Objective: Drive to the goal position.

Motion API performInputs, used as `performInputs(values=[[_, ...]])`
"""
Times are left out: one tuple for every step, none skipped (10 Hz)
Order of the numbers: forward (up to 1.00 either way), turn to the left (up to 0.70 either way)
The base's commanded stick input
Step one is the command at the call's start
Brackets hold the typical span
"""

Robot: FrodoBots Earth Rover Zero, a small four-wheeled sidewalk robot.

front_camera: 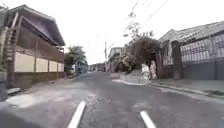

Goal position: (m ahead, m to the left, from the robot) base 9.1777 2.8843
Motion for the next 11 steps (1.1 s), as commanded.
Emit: performInputs(values=[[0.7,0.0],[0.7,0.0],[0.7,0.0],[0.7,0.0],[0.7,0.0],[0.7,0.0],[0.7,0.0],[0.7,0.0],[0.7,0.0],[0.7,0.0],[0.7,0.0]])
